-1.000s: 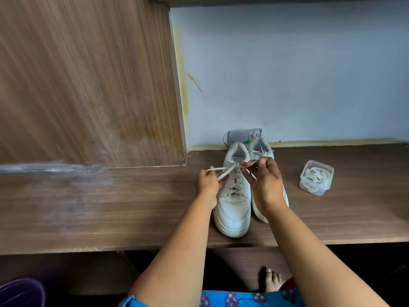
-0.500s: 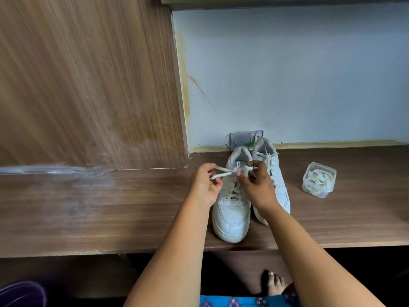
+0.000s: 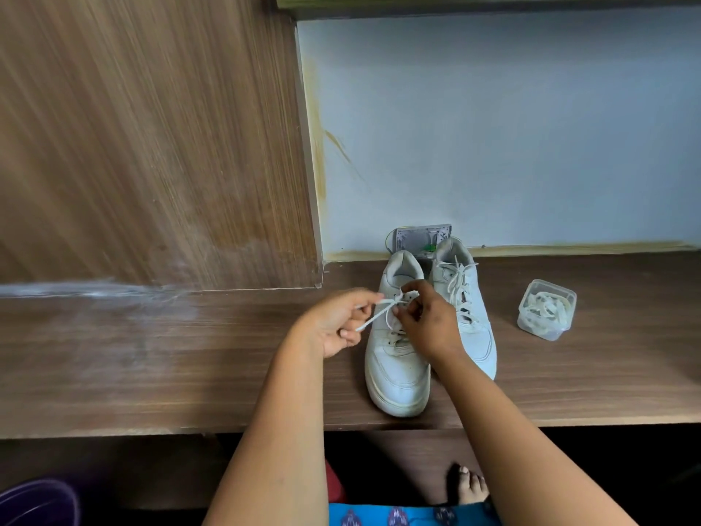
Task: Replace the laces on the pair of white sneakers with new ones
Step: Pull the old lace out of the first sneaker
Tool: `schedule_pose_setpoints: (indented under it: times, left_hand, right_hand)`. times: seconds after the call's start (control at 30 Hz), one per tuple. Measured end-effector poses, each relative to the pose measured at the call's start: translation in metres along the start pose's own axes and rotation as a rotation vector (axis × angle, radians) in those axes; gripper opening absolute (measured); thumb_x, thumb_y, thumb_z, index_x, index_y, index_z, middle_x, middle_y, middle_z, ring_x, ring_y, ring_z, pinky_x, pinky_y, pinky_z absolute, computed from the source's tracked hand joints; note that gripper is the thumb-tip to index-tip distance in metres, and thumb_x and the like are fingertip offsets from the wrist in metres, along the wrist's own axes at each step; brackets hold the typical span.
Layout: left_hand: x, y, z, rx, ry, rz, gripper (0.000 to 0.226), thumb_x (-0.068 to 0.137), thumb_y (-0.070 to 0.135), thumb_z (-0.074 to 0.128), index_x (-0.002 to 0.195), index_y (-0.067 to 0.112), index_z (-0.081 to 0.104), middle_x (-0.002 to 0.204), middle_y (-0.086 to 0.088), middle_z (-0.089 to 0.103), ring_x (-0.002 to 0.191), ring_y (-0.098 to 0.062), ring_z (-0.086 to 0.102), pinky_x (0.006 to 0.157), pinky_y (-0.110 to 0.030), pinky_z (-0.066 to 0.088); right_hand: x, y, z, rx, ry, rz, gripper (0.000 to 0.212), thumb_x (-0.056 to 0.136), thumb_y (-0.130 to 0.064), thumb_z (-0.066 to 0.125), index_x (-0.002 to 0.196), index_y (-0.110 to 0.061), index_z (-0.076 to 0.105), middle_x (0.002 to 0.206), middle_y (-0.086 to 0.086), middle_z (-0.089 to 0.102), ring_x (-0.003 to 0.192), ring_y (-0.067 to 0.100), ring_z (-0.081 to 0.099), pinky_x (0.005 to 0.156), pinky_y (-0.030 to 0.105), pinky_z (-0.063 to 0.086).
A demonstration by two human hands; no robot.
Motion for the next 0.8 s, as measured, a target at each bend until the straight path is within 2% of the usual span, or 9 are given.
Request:
schedule_pose_setpoints:
  times: [0.1, 0.17, 0.27, 0.37, 0.47, 0.5, 0.63, 0.73, 0.8]
  left_hand:
    - [-0.010, -0.003, -0.007, 0.266, -0.097, -0.065, 0.031, 0.092, 0.035, 0.060, 0.069, 0.014, 0.059, 0.050, 0.005, 0.043, 0.041, -0.004, 0.042, 0.043, -0.015, 0.038]
    - [-0.010, -0.004, -0.009, 0.403, -0.044, -0.079, 0.034, 0.094, 0.040, 0.056, 0.078, 0.012, 0.066, 0.067, 0.001, 0.063, 0.062, -0.010, 0.062, 0.058, -0.021, 0.053]
    - [0.006, -0.007, -0.015, 0.474, 0.287, 0.122, 0.019, 0.089, 0.031, 0.067, 0.077, 0.017, 0.065, 0.085, -0.004, 0.067, 0.072, -0.013, 0.061, 0.065, -0.028, 0.056]
    - [0.020, -0.004, -0.015, 0.869, 0.611, 0.387, 0.010, 0.078, 0.032, 0.077, 0.077, 0.028, 0.068, 0.092, 0.004, 0.066, 0.088, -0.014, 0.060, 0.079, -0.028, 0.052]
    - [0.030, -0.008, 0.005, 0.880, 0.461, 0.523, 0.006, 0.080, 0.027, 0.075, 0.085, 0.026, 0.073, 0.094, 0.005, 0.069, 0.086, -0.012, 0.063, 0.082, -0.029, 0.053]
    - [0.034, -0.012, 0.011, 0.848, 0.417, 0.553, 0.006, 0.081, 0.023, 0.074, 0.088, 0.022, 0.074, 0.093, 0.004, 0.071, 0.083, -0.012, 0.065, 0.081, -0.031, 0.055]
    - [0.039, -0.019, 0.026, 0.826, 0.386, 0.657, 0.010, 0.084, 0.010, 0.070, 0.093, 0.010, 0.074, 0.088, -0.003, 0.073, 0.072, -0.009, 0.062, 0.075, -0.023, 0.054]
    - [0.041, -0.019, 0.024, 0.783, 0.391, 0.655, 0.007, 0.083, 0.008, 0.071, 0.088, 0.012, 0.074, 0.080, 0.001, 0.072, 0.070, -0.009, 0.062, 0.073, -0.022, 0.053]
    - [0.045, -0.018, 0.020, 0.718, 0.380, 0.618, 0.004, 0.081, 0.011, 0.074, 0.085, 0.013, 0.074, 0.073, 0.007, 0.068, 0.068, -0.008, 0.061, 0.072, -0.023, 0.052]
  right_hand:
    - [0.002, 0.001, -0.002, 0.002, -0.002, -0.021, 0.026, 0.082, -0.006, 0.071, 0.102, -0.018, 0.059, 0.062, 0.000, 0.051, 0.053, 0.005, 0.047, 0.053, 0.006, 0.035]
    - [0.001, 0.001, -0.005, 0.010, 0.002, -0.020, 0.030, 0.081, -0.004, 0.067, 0.103, -0.021, 0.058, 0.067, 0.001, 0.056, 0.057, 0.004, 0.052, 0.057, 0.009, 0.040]
    - [0.005, 0.002, -0.011, 0.208, -0.032, 0.119, 0.031, 0.080, -0.013, 0.059, 0.104, -0.032, 0.060, 0.090, -0.001, 0.060, 0.070, 0.001, 0.062, 0.071, 0.027, 0.055]
    - [0.011, 0.005, -0.012, 0.159, 0.011, 0.101, 0.024, 0.084, -0.030, 0.060, 0.107, -0.034, 0.064, 0.109, 0.001, 0.058, 0.090, 0.017, 0.066, 0.085, 0.038, 0.055]
    - [0.014, 0.003, -0.008, -0.001, -0.020, -0.021, 0.017, 0.087, -0.021, 0.069, 0.104, -0.018, 0.070, 0.102, 0.004, 0.059, 0.085, 0.015, 0.064, 0.073, 0.008, 0.046]
    - [0.015, 0.002, -0.006, -0.007, -0.016, -0.037, 0.011, 0.085, -0.018, 0.071, 0.096, -0.017, 0.071, 0.097, 0.003, 0.060, 0.081, 0.013, 0.063, 0.068, 0.005, 0.044]
    - [0.016, 0.006, -0.003, 0.080, 0.087, 0.058, 0.013, 0.087, -0.015, 0.069, 0.078, -0.018, 0.059, 0.076, -0.009, 0.066, 0.073, 0.009, 0.066, 0.067, 0.023, 0.052]
    - [0.018, 0.010, -0.005, 0.257, 0.078, 0.184, 0.013, 0.090, -0.020, 0.065, 0.081, -0.015, 0.057, 0.081, 0.001, 0.071, 0.076, 0.017, 0.071, 0.074, 0.041, 0.058]
    - [0.019, 0.010, -0.007, 0.381, 0.062, 0.252, 0.014, 0.094, -0.021, 0.061, 0.083, -0.013, 0.055, 0.088, 0.011, 0.072, 0.076, 0.021, 0.072, 0.074, 0.043, 0.060]
Point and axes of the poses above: each hand's wrist, its own x-axis towards the middle knuckle, its own z-axis out of the palm, y = z × x, the point moved 2 cm from there along x, towards the middle knuckle
